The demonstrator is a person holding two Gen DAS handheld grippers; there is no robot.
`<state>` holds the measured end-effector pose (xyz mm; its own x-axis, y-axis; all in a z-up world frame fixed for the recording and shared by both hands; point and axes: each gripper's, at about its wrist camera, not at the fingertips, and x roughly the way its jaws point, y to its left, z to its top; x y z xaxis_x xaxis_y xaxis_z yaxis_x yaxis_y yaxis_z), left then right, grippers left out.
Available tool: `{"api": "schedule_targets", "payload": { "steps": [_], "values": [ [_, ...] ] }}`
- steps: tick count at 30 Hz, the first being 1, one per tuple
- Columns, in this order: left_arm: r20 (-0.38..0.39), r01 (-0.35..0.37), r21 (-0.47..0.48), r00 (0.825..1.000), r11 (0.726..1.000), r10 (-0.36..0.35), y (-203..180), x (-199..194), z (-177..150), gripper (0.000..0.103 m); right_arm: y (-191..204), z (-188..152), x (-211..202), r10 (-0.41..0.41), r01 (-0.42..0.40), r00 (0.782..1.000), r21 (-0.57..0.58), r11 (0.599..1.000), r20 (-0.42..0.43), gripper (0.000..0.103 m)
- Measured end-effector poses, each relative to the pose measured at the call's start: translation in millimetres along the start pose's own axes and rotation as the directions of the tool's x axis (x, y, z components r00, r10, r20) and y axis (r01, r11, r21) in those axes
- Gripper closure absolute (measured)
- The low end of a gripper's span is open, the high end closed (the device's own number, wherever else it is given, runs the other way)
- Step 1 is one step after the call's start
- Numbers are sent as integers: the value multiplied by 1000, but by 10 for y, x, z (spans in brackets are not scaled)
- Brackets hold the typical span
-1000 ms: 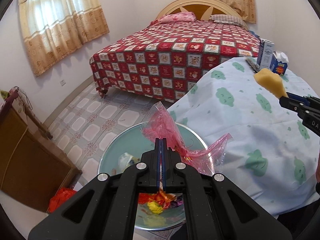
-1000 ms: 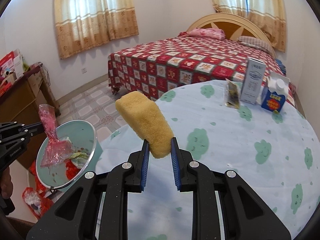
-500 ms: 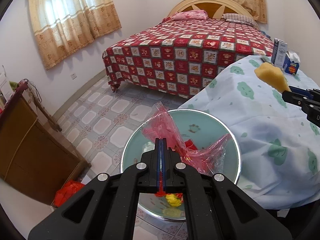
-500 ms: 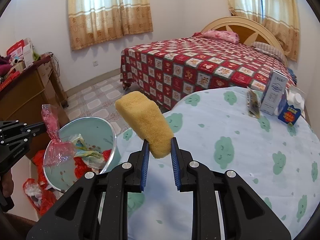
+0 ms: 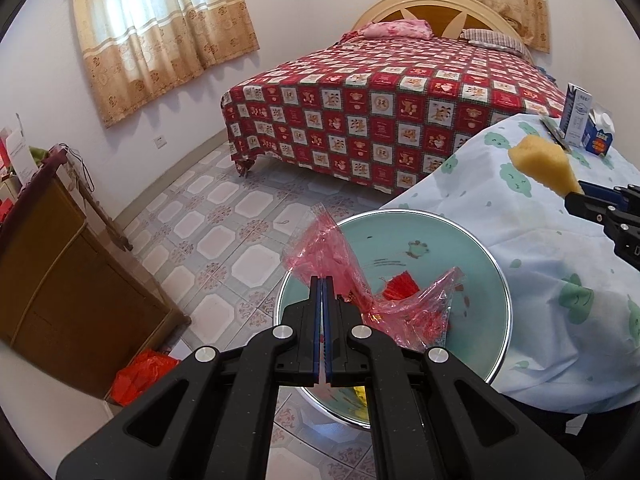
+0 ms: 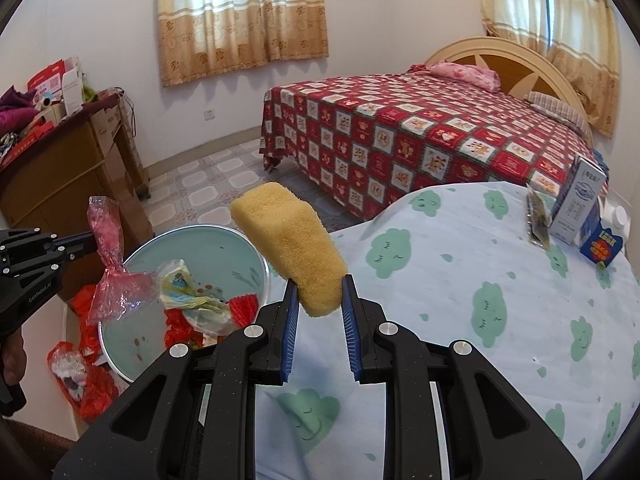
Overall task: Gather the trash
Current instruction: 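Hold the pink bag with the left tool over the bin while the right tool holds the sponge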
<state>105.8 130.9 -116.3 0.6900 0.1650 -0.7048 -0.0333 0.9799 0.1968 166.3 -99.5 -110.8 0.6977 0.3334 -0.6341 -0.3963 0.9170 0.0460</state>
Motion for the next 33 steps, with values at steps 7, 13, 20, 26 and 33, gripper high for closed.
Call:
{"api": "schedule_targets", "payload": {
  "steps": [7, 13, 20, 26, 33],
  "values": [
    [-6, -9, -3, 1000, 1000, 9, 71, 4, -29, 102, 105, 14, 38, 12, -12, 1000, -21, 1000, -7, 81],
    [-7, -20, -14, 1000, 1000, 20, 139, 3, -45, 102, 173, 38, 63, 18, -19, 1000, -34, 999, -9, 81],
    [-7, -24, -23, 1000, 999, 24, 192, -4, -55, 102, 226, 72, 100, 27, -27, 1000, -49, 998, -11, 81],
    [-5, -26, -28, 1000, 999, 26, 224, -13, -49, 102, 269, 78, 111, 32, -32, 999, -59, 998, -11, 81],
    [-9, -31, -29, 999, 999, 31, 252, -12, -59, 102, 318, 90, 122, 35, -36, 999, -69, 997, -11, 81]
  ]
}}
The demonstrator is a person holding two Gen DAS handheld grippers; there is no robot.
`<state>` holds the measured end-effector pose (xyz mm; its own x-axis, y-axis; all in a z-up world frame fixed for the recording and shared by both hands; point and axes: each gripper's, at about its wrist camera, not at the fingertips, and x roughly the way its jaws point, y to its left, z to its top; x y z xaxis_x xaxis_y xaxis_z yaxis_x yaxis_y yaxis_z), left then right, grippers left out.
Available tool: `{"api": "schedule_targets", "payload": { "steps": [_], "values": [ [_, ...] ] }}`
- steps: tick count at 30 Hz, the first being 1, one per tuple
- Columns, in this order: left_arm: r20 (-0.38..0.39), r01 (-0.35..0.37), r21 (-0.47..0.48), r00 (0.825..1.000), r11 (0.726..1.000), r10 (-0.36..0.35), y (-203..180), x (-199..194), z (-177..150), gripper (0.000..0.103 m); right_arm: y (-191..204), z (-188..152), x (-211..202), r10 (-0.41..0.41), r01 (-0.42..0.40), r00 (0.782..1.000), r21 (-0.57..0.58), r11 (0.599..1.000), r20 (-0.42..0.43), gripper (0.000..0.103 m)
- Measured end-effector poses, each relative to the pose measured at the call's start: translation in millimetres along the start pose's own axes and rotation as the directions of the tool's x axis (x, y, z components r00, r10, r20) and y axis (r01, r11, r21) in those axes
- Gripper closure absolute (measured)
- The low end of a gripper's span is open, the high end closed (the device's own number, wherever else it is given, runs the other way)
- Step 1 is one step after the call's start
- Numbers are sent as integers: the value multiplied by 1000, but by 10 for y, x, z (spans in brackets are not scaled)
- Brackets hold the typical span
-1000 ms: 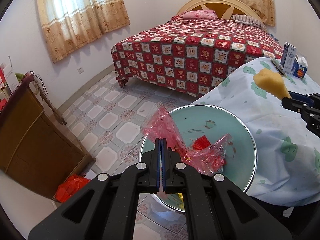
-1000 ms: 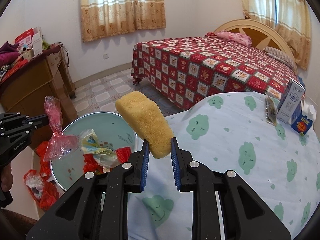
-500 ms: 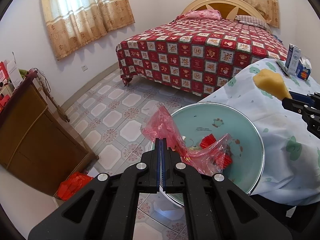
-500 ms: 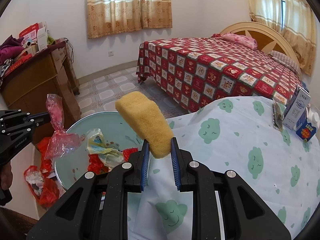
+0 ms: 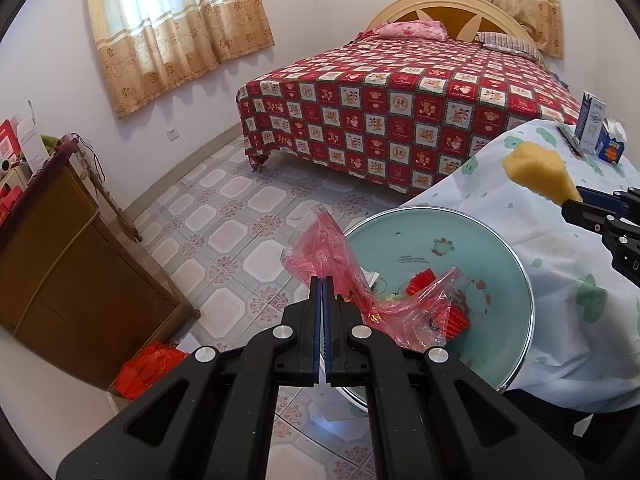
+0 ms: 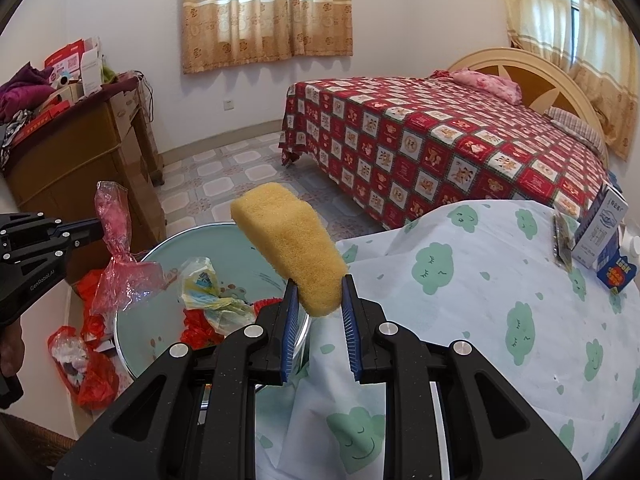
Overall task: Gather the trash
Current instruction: 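Hold the pink bag with the left tool over the bin while the right tool holds the sponge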
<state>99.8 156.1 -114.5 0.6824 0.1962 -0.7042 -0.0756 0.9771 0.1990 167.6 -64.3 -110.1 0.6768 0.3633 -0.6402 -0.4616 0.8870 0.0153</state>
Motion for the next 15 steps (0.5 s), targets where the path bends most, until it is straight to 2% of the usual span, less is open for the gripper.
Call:
{"api": "schedule_targets", "payload": {
  "steps": [15],
  "values": [
    [-13, -13, -1, 1000, 1000, 13, 77, 40, -40, 102, 112, 41, 58, 17, -17, 1000, -23, 1000, -8, 81]
  ]
}}
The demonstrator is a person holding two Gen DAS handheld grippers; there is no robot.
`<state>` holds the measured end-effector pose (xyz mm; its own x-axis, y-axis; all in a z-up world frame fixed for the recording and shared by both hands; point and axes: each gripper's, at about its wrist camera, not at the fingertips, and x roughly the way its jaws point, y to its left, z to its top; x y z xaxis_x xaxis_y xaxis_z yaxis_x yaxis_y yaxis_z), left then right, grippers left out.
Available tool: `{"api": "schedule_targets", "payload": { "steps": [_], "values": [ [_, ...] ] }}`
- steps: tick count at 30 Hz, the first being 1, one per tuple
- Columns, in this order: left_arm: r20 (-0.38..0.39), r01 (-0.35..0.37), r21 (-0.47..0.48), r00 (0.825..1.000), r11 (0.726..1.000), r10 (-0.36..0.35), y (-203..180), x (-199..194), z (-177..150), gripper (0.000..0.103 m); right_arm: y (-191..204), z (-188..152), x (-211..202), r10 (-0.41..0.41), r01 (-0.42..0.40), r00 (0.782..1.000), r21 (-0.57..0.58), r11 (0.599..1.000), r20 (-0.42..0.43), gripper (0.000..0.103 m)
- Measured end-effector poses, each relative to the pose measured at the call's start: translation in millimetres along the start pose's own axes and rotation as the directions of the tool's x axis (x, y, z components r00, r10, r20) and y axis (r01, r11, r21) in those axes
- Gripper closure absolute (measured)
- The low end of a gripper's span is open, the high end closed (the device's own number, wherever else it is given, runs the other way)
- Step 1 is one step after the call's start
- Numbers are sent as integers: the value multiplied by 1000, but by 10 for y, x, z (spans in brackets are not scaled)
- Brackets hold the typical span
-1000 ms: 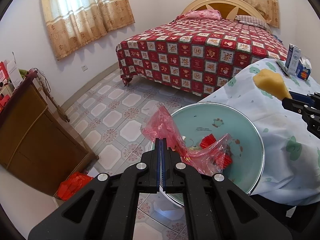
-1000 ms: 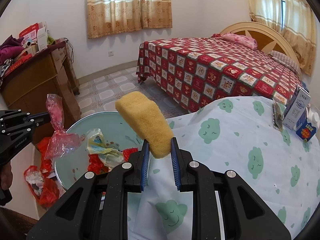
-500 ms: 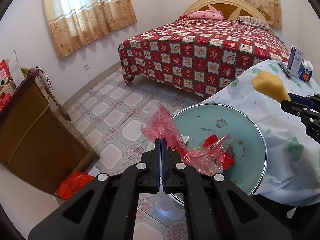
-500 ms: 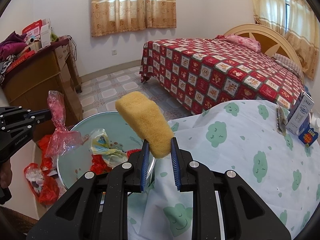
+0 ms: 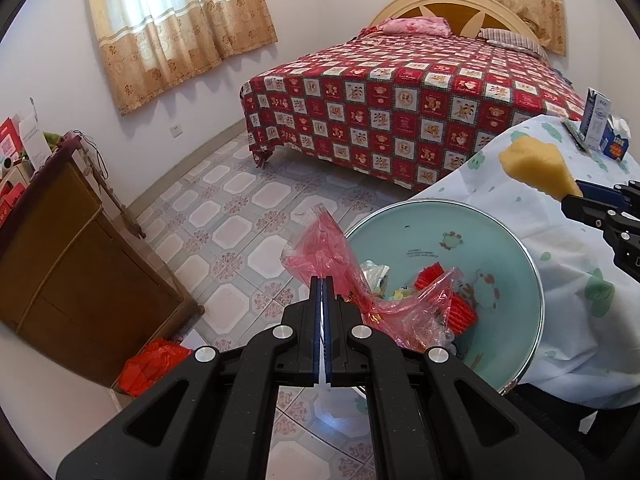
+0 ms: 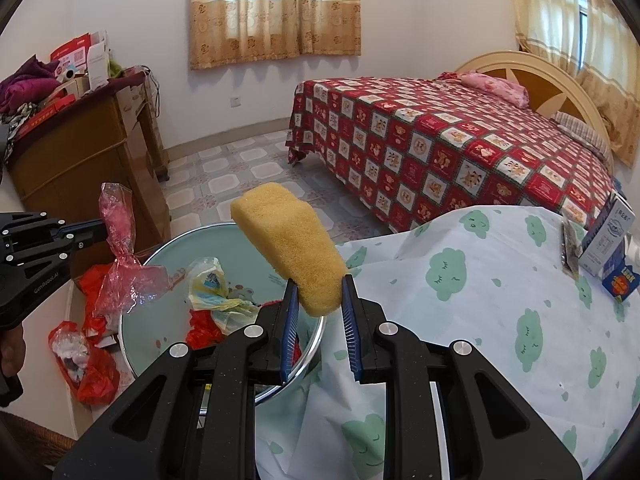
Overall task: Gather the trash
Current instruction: 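Hold the pink bag with the left tool over the bin while the right tool holds the sponge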
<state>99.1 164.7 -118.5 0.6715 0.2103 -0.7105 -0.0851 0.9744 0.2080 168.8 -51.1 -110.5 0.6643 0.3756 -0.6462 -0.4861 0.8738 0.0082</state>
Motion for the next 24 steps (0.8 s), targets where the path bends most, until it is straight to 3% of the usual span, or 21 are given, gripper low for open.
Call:
{"api": "schedule_targets", "payload": {
  "steps": [24],
  "values": [
    [-5, -4, -8, 1000, 1000, 4, 14, 40, -17, 102, 57, 17, 36, 11, -12, 1000, -11, 1000, -5, 81]
  ]
}}
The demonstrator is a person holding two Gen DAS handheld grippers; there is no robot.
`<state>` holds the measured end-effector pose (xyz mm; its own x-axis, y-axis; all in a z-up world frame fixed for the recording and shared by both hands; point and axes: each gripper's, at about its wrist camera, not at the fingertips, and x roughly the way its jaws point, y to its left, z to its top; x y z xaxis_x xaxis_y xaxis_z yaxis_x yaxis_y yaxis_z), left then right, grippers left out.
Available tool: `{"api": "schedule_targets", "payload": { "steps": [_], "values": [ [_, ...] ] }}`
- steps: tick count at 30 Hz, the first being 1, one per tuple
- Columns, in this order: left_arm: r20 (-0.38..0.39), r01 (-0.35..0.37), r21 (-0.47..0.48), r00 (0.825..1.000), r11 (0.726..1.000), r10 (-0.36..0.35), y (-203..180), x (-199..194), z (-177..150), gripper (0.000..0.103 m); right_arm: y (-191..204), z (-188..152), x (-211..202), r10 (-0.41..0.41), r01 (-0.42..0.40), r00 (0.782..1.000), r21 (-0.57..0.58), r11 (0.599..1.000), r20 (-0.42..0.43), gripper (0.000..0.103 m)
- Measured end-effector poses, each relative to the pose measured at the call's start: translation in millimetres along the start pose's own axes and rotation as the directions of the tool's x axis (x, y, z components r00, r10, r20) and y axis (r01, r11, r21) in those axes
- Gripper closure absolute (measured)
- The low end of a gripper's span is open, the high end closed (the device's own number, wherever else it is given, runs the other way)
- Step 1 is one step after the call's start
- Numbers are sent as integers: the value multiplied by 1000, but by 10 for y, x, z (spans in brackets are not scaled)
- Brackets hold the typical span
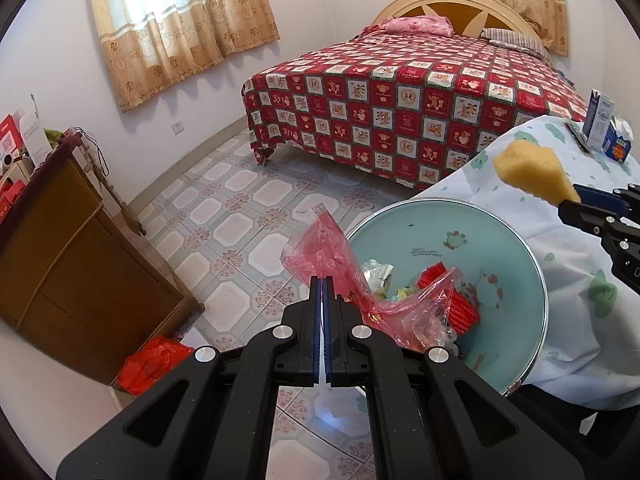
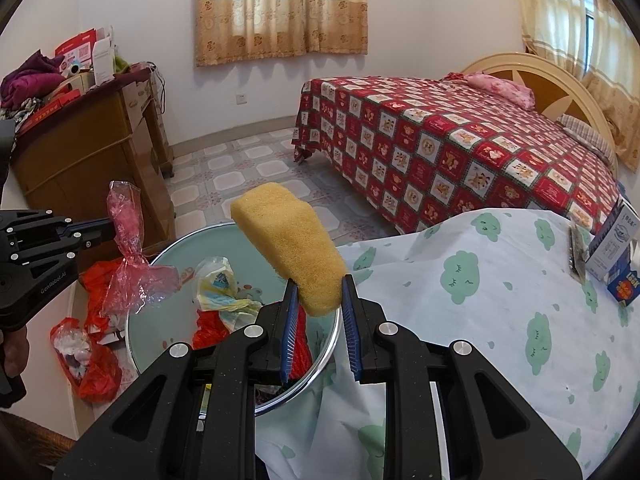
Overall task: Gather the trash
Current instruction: 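Hold the pink bag with the left tool over the bin while the right tool holds the sponge, then open both tools over the bin to drop the pink bag and sponge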
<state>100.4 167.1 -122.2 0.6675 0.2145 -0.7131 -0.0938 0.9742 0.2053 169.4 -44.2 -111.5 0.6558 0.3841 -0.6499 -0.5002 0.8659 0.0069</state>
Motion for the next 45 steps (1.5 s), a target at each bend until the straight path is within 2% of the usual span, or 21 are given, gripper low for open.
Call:
{"api": "schedule_targets", "payload": {
  "steps": [21, 27, 32, 33, 34, 35, 36, 37, 40, 41, 43, 45],
  "values": [
    [2, 8, -1, 1000, 1000, -8, -46, -11, 15, 102, 48, 11, 20, 5, -5, 1000, -6, 1000, -2, 81],
    [3, 13, -1, 1000, 1000, -13, -75, -17, 33, 102, 183, -6, 37, 10, -10, 1000, -15, 1000, -3, 81],
    [10, 37, -15, 999, 999, -37, -128, -54, 93, 98, 188, 0, 35, 37, -37, 999, -16, 999, 12, 77],
    [13, 43, -20, 999, 999, -43, -129, -63, 100, 94, 180, -4, 31, 38, -38, 999, -16, 999, 18, 74],
    [18, 50, -24, 999, 998, -50, -136, -81, 107, 81, 174, -11, 25, 35, -34, 999, -11, 999, 31, 64],
    [24, 51, -25, 998, 998, -50, -140, -93, 112, 72, 169, -20, 21, 34, -33, 999, -4, 999, 39, 55],
    [35, 45, -26, 998, 999, -44, -140, -114, 115, 55, 169, -20, 22, 34, -34, 999, -2, 999, 39, 54],
    [48, 42, -31, 998, 999, -40, -156, -144, 127, 43, 164, -26, 27, 35, -35, 999, 4, 999, 35, 54],
    [61, 60, -30, 996, 998, -58, -165, -178, 143, 41, 128, -24, -30, 28, -29, 999, 20, 999, 42, 54],
    [68, 63, -35, 996, 997, -60, -162, -198, 148, 38, 110, -32, -66, 25, -27, 999, 32, 999, 47, 51],
    [99, 57, -55, 994, 997, -51, -132, -277, 141, 17, 53, -77, -177, 10, -14, 998, 63, 998, 63, 47],
    [142, 48, -62, 989, 997, -39, -150, -386, 165, 16, 14, -122, -281, -3, -3, 997, 86, 996, 75, 47]
  ]
}}
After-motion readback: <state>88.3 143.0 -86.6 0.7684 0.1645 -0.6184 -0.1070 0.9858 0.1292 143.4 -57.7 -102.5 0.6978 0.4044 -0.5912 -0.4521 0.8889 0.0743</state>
